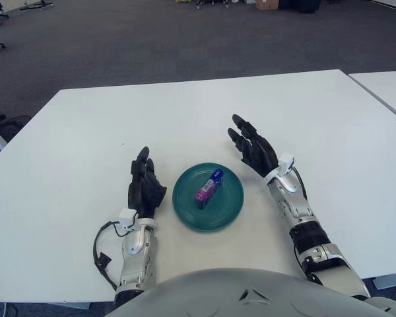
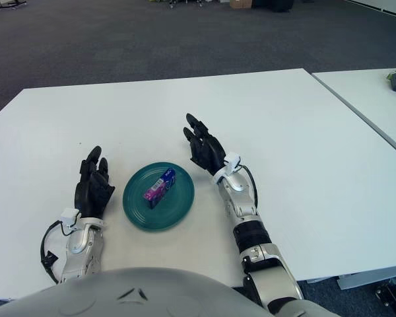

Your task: Put the gum into the plate.

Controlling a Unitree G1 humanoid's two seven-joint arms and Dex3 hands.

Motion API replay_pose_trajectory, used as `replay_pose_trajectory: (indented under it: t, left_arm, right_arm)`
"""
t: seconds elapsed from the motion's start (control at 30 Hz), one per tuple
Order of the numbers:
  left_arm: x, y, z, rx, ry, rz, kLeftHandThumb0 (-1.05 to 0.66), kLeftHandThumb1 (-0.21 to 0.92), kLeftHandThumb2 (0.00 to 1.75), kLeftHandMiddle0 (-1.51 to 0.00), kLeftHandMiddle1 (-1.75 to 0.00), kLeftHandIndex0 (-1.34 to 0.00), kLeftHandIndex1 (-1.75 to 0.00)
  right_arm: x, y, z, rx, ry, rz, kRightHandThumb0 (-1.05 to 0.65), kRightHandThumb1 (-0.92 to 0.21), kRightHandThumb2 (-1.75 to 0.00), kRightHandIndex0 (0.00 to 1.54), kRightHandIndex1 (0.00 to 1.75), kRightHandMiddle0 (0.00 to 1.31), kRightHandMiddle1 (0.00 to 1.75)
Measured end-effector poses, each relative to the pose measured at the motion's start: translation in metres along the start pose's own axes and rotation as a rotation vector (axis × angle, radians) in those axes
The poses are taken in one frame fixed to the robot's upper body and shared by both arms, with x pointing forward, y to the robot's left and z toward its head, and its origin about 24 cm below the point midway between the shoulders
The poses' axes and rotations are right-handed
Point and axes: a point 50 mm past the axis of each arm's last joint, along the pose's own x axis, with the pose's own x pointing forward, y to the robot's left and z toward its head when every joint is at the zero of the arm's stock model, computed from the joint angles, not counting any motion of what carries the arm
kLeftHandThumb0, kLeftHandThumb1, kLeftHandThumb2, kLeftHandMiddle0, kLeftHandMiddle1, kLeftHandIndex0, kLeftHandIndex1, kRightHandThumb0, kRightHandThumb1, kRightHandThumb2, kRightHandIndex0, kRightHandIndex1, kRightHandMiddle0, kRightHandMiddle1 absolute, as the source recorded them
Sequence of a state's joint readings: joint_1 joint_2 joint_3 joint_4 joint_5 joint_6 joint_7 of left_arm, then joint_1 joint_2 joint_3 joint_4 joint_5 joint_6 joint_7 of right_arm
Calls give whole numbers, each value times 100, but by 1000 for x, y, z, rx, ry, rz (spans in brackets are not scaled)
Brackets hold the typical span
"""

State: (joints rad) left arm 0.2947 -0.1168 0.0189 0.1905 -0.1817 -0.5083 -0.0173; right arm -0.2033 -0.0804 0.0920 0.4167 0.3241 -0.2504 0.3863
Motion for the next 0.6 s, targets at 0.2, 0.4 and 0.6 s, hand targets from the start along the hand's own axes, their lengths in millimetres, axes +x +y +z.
replay_pose_trajectory:
  t: [0.2, 0.4, 0.6]
  left_arm:
    - [0, 0, 0, 3, 2, -17, -105, 92, 101, -15, 0, 0, -47]
    - [0, 0, 0, 5, 0, -31, -105, 92, 100, -15, 0, 0, -50]
    - [-1, 2, 0, 7, -7, -46, -105, 92, 99, -14, 0, 0, -48]
  right_arm:
    - [-4, -18, 0, -32, 8, -67, -105, -92, -71, 0, 0, 1, 0]
    - [-21, -31, -14, -76, 34, -130, -105, -92, -77, 0, 0, 2, 1]
    - [-32, -30, -25, -70, 24, -171, -105, -92, -84, 0, 0, 2, 2]
